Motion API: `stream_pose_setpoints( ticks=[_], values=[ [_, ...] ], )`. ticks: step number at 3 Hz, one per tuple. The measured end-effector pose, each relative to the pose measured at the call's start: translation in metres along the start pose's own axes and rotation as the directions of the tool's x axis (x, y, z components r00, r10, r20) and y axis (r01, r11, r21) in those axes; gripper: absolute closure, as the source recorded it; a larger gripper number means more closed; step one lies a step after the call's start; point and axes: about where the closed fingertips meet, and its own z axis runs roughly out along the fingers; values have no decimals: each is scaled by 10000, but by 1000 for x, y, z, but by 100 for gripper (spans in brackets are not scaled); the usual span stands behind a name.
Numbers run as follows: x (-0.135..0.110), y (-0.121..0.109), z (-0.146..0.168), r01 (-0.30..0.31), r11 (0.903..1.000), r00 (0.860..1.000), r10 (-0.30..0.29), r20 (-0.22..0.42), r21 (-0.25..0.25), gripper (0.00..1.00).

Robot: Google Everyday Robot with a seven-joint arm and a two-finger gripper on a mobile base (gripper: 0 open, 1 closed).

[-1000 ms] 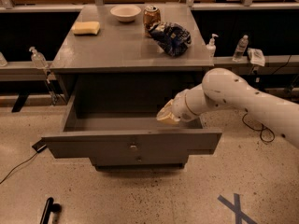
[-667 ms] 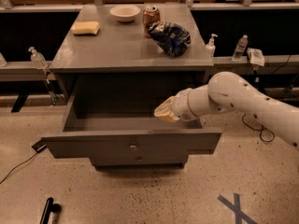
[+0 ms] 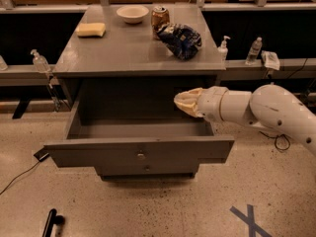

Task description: Open top drawer

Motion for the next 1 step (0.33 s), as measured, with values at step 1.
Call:
stream_pose_setpoints(
  ticks=[1],
  values=[
    [3, 1, 3, 45, 10000, 9999, -46, -125, -88, 75]
  ],
)
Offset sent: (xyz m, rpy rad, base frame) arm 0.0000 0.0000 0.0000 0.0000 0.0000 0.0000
